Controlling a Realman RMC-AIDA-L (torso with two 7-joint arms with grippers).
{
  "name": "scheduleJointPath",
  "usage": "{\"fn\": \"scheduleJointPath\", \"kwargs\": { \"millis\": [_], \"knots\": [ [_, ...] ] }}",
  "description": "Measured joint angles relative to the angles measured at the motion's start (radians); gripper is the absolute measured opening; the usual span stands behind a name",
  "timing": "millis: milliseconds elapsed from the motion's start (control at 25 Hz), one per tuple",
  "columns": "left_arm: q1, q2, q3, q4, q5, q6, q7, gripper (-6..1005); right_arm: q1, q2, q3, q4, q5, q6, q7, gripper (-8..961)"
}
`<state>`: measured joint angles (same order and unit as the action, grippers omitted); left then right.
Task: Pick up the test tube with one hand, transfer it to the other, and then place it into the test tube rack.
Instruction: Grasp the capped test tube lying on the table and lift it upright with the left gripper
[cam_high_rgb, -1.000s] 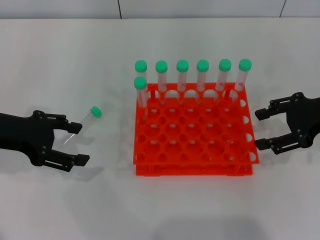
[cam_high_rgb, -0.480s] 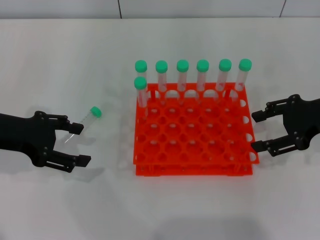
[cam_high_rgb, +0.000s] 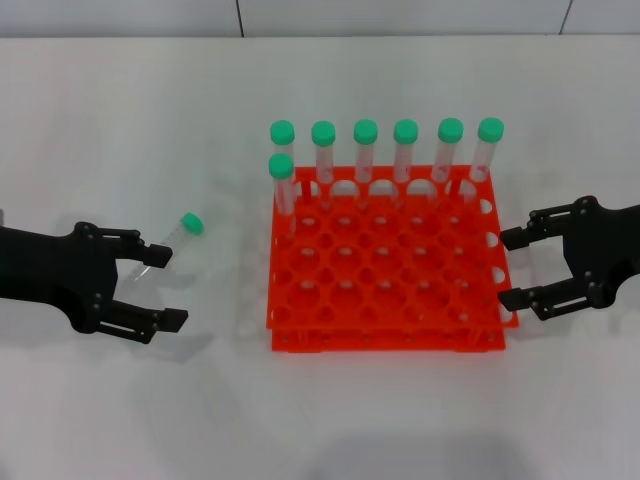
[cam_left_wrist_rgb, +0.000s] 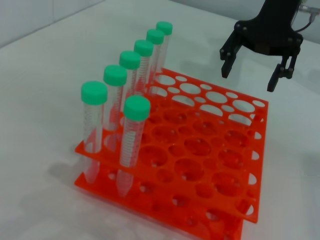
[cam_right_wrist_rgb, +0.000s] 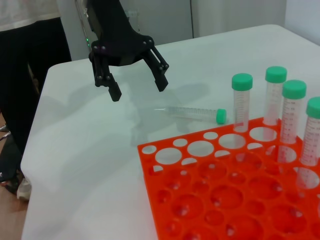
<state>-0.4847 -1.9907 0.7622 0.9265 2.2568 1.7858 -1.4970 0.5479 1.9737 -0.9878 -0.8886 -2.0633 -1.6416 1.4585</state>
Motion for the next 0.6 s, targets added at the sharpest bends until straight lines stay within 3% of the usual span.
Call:
{"fn": "scheduleJointPath", "kwargs": {
  "millis": [400,600],
  "knots": [
    [-0.004,-0.008,-0.004,0.025,-0.001,0.008,-0.063,877,-0.012,0.009,0.001,-0.001,0.011,0.000,-0.006,748],
    [0.024,-0.029,0.002,0.169,0.005,0.053,-0.209,876,-0.023,0.012,0.010,-0.002,0.044,0.000,-0.033,748]
  ]
}}
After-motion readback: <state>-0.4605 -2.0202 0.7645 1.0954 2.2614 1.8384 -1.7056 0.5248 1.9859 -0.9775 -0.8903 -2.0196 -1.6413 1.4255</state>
